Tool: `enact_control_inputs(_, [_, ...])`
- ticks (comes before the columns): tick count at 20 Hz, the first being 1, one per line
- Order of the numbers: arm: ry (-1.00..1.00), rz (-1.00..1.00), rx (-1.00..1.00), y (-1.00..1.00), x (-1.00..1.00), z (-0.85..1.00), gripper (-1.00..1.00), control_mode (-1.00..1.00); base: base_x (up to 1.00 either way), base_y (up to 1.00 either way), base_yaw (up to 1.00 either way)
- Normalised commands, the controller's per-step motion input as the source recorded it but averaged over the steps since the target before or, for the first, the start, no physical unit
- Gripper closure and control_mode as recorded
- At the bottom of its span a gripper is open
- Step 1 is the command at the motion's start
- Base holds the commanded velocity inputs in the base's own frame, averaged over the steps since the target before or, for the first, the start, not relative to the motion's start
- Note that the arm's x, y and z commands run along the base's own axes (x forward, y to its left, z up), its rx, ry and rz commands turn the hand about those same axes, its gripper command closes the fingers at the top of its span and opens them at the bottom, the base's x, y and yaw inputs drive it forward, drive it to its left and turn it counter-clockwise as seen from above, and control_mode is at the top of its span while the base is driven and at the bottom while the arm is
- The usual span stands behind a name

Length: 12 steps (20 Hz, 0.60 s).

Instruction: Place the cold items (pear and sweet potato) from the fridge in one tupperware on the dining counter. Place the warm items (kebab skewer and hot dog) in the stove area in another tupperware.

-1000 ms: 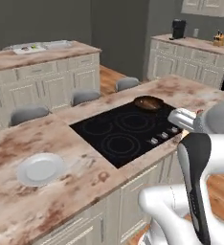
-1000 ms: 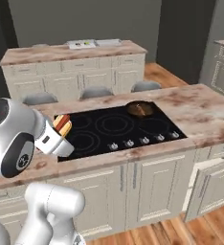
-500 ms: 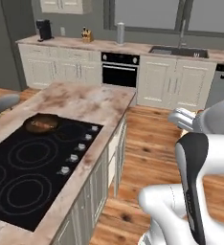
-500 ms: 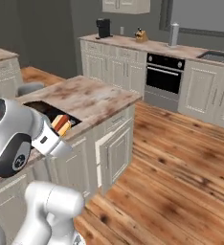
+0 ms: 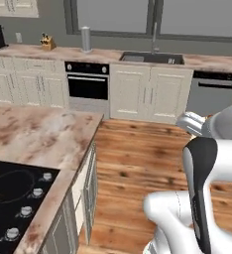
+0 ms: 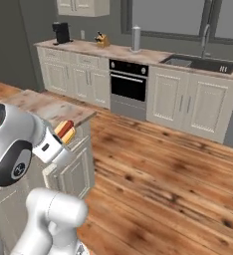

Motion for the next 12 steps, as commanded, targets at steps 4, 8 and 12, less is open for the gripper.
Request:
enact_control_inputs(4, [0.00, 0.00, 0.00, 0.00, 0.00, 0.00, 1.00, 1.00, 0.86, -0.98, -0.08])
enact_control_inputs(8, [0.00, 0.00, 0.00, 0.00, 0.00, 0.00, 1.00, 1.00, 0.96, -0.98, -0.01])
enact_control_inputs(12, [0.00, 0.00, 0.00, 0.00, 0.00, 0.00, 1.00, 1.00, 1.00, -0.81, 0.00])
